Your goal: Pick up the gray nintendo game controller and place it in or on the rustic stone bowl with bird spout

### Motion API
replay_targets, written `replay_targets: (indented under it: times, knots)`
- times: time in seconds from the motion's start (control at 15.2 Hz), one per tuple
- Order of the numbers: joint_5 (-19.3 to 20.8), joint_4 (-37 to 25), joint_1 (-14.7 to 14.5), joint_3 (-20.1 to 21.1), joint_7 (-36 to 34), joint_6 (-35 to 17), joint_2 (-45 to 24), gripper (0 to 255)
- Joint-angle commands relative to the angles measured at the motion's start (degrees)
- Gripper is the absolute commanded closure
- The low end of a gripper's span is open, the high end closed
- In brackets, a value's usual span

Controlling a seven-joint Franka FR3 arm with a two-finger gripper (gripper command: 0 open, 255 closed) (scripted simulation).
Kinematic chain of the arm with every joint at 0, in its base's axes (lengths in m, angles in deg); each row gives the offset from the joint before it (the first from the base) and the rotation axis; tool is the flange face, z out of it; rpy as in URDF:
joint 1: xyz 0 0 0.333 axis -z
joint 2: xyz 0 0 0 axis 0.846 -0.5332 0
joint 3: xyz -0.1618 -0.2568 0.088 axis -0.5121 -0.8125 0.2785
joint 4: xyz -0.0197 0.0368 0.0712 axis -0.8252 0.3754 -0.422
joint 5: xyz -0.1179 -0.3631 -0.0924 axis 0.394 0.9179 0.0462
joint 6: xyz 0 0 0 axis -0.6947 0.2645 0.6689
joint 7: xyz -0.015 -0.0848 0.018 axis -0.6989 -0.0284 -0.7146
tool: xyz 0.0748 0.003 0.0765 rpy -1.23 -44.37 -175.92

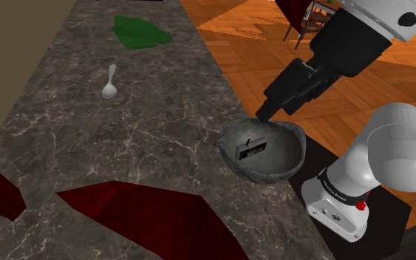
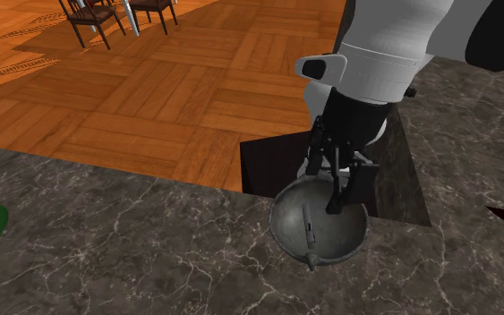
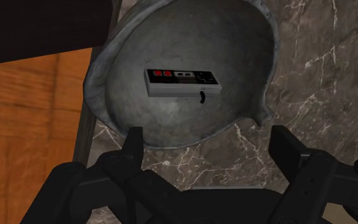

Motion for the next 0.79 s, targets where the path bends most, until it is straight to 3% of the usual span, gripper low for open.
replay_targets:
  times: [0.0, 0.26, 0.73]
  knots:
    - [0.00, 0.00, 0.00, 0.00, 0.00, 0.00, 0.00, 0]
    - [2.73, -6.36, 0.47, -3.35, -0.69, 7.03, 0.42, 0]
    - [2.72, -6.36, 0.47, -3.34, -0.69, 7.03, 0.43, 0]
